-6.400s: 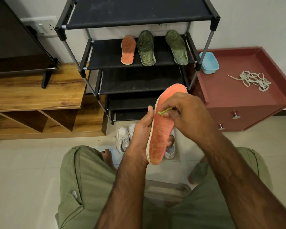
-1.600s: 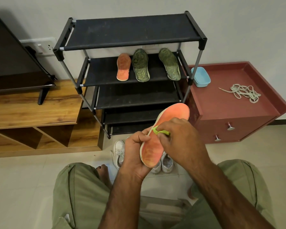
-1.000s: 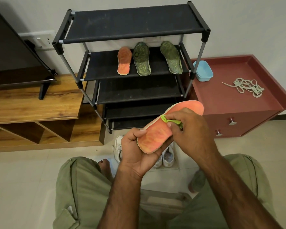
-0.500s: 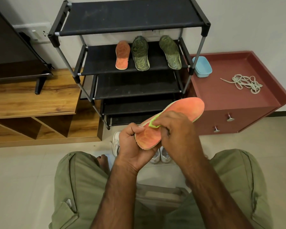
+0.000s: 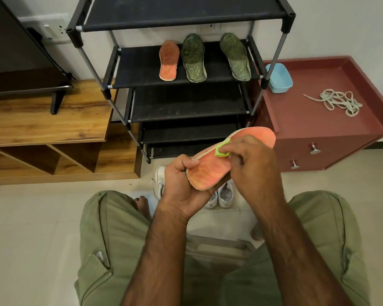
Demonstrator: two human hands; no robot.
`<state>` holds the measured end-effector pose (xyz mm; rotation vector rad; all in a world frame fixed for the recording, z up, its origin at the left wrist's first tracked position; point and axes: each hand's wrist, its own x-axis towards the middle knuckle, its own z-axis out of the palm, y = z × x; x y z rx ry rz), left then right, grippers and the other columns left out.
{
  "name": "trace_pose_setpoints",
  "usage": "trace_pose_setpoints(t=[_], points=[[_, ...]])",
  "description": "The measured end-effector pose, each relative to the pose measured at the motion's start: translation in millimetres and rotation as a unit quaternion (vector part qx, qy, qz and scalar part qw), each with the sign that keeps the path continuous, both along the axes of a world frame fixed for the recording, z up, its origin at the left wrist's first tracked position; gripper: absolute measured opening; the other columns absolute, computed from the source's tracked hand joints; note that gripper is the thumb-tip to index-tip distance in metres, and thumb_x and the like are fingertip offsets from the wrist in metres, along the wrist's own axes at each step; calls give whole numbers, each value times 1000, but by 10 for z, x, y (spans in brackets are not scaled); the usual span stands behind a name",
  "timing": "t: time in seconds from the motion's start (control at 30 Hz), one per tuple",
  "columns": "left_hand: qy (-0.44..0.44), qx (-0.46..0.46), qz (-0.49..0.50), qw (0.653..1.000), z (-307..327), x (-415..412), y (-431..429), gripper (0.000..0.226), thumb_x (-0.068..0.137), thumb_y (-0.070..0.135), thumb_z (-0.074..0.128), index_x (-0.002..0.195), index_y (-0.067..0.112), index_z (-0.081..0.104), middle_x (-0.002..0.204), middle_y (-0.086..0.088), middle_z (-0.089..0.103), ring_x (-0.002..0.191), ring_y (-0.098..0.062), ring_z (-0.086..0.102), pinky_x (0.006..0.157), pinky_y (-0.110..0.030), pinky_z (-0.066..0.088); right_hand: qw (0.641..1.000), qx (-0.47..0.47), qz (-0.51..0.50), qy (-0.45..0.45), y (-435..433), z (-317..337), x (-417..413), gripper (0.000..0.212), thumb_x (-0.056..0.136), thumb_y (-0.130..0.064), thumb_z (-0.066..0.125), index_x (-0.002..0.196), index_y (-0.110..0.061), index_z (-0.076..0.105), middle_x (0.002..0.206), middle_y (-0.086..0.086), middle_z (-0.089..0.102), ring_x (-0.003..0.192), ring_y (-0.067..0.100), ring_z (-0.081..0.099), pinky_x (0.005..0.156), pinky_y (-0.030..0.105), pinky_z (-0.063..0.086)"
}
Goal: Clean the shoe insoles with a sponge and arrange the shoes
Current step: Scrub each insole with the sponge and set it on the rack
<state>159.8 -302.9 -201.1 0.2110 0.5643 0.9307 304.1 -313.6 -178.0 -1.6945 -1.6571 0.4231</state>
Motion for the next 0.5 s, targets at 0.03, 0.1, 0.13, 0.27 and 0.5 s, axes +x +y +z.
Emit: trace_pose_setpoints(t=[0.03, 0.1, 0.13, 0.27, 0.5], points=[[1, -4, 2, 1000, -9, 5, 0, 74, 76, 20, 41, 144, -11, 44, 123, -26, 60, 107, -36, 61, 96, -45, 52, 1000, 1, 4, -9, -6, 13, -30, 28, 93, 1, 59, 99, -14, 82, 100, 0, 69, 97, 20, 64, 85, 39, 57], [8, -10, 7, 1000, -52, 13, 5, 67, 79, 22, 44, 139, -8, 50, 117, -22, 60, 105, -33, 61, 95, -43, 48, 998, 2, 55, -22, -69, 41, -166, 30, 91, -5, 55, 99, -15, 82, 98, -2, 68, 98, 20, 62, 85, 36, 55], [10, -11, 7, 1000, -72, 10, 10, 59, 81, 24, 46, 131, -6, 55, 114, -20, 61, 104, -32, 61, 93, -42, 48, 997, -2, 81, -20, -109, 50, -209, 30, 90, -7, 54, 99, -15, 82, 98, -3, 68, 98, 19, 61, 86, 33, 53], [3, -4, 0, 1000, -52, 13, 7, 53, 82, 24, 42, 121, -7, 63, 109, -21, 68, 97, -31, 67, 86, -40, 57, 1000, 10, 17, 10, -31, -23, -66, 28, 91, 3, 60, 96, -15, 82, 99, -2, 69, 99, 19, 63, 86, 38, 56], [16, -13, 1, 1000, -100, 20, 20, 47, 83, 23, 44, 116, -4, 63, 110, -20, 64, 101, -30, 63, 97, -41, 47, 997, -1, 70, -9, -58, -7, -179, 30, 91, -5, 55, 96, -16, 82, 101, -2, 70, 100, 20, 62, 90, 37, 53]])
